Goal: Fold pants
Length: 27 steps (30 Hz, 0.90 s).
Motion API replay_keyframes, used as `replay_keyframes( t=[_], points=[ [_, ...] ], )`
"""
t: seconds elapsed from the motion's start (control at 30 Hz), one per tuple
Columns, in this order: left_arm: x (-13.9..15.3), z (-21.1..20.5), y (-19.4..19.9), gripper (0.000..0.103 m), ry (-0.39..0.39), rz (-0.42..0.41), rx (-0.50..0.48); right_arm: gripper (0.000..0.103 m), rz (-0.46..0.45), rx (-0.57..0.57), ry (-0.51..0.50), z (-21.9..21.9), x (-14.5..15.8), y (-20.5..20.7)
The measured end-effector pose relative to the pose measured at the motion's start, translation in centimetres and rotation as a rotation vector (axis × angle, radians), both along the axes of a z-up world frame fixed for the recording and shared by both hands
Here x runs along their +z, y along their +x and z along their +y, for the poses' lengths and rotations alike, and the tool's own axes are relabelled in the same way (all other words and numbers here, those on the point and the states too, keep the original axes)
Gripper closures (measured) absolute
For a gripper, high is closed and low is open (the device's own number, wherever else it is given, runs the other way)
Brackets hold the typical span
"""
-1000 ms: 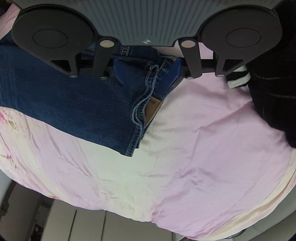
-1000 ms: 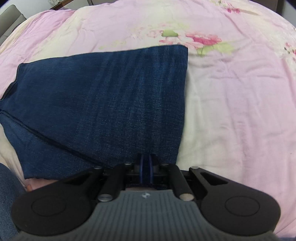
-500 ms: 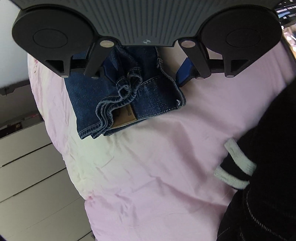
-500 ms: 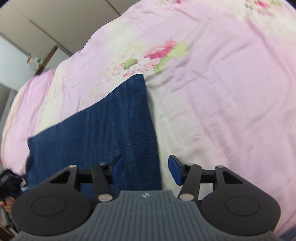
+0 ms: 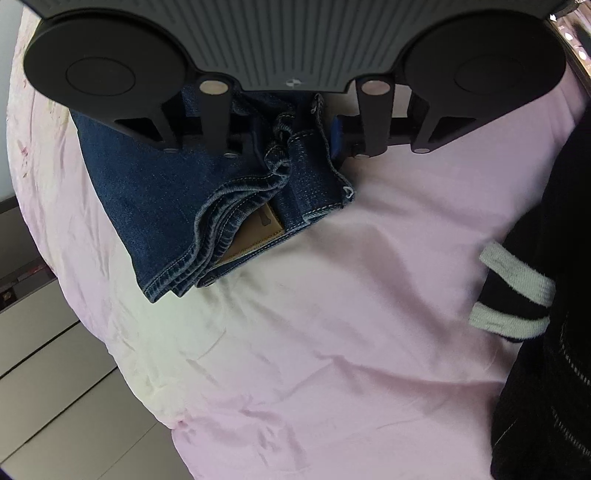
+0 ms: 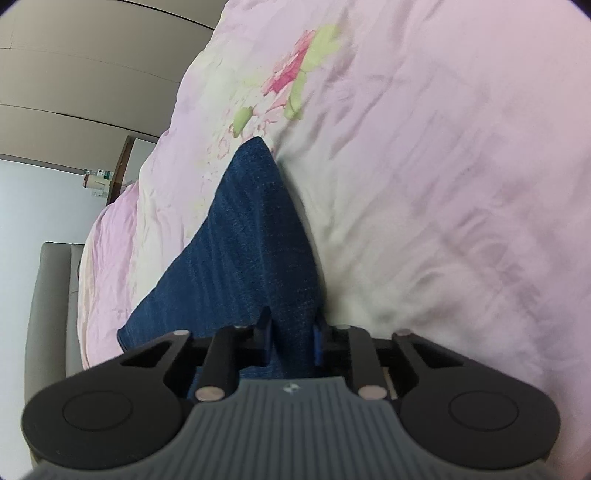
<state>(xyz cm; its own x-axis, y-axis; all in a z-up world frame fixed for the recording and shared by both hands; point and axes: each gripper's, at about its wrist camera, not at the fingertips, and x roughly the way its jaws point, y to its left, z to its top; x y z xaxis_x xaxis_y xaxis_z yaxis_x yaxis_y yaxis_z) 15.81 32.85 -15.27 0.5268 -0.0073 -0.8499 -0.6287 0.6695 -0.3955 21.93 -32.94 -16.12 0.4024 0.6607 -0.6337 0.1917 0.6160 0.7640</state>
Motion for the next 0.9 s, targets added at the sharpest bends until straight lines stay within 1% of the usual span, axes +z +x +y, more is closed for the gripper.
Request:
replay_keyframes(
  t=[0.1,0.13,0.2,0.27,0.33,0.4,0.47,0.57,0.63,0.67,0.7,0.77,0.83,0.87,0.9],
  points=[
    [1.8,-1.3,0.8,0.076,0.076,0.033,-0.05,0.095,-0.028,-0.012,0.032,-0.3,2.3,-0.1],
    [2.4,-1.9,1.0,0.077,0.101,0.043,-0.06,0.096,-0.048,-0.016,0.049,-0.5,3.5,-0.1],
    [3.5,-3.2,1.0,0.078,0.132,0.054,-0.067,0.096,-0.075,-0.006,0.052,-0.6,5.9,0.3],
    [4.4,-4.9,0.8,0.078,0.121,0.044,-0.087,0.096,-0.113,0.006,0.048,-1.1,8.4,0.4],
    [5.1,-7.6,0.5,0.078,0.1,0.021,-0.135,0.096,-0.159,0.012,-0.001,-2.4,11.2,0.2],
    [5.8,-11.5,0.5,0.078,0.099,0.008,-0.206,0.096,-0.186,-0.009,-0.025,-4.9,13.3,-0.2],
    [5.9,-15.4,0.6,0.078,0.087,0.003,-0.267,0.096,-0.182,-0.048,-0.06,-8.5,14.6,-1.0],
    [5.1,-21.5,1.1,0.078,0.083,0.005,-0.375,0.096,-0.173,-0.127,-0.124,-14.2,15.6,-2.3],
    [4.3,-24.8,1.6,0.078,0.107,0.021,-0.44,0.096,-0.153,-0.191,-0.14,-17.9,15.6,-3.3],
    [3.7,-26.0,1.7,0.078,0.12,0.037,-0.456,0.096,-0.144,-0.219,-0.158,-19.5,15.5,-3.8],
    [3.2,-26.8,1.9,0.078,0.144,0.057,-0.466,0.096,-0.134,-0.236,-0.179,-20.5,15.3,-4.1],
    [2.2,-27.7,2.2,0.078,0.224,0.101,-0.491,0.096,-0.103,-0.254,-0.196,-22.0,14.5,-5.1],
    [1.6,-27.2,2.4,0.075,0.205,0.128,-0.499,0.096,-0.092,-0.256,-0.185,-22.1,13.7,-5.4],
    [1.9,-27.1,2.4,0.072,0.191,0.136,-0.502,0.096,-0.097,-0.252,-0.185,-21.9,13.5,-5.5],
    [2.4,-26.9,2.4,0.066,0.193,0.142,-0.51,0.096,-0.103,-0.248,-0.184,-21.5,13.5,-5.4]
  ],
)
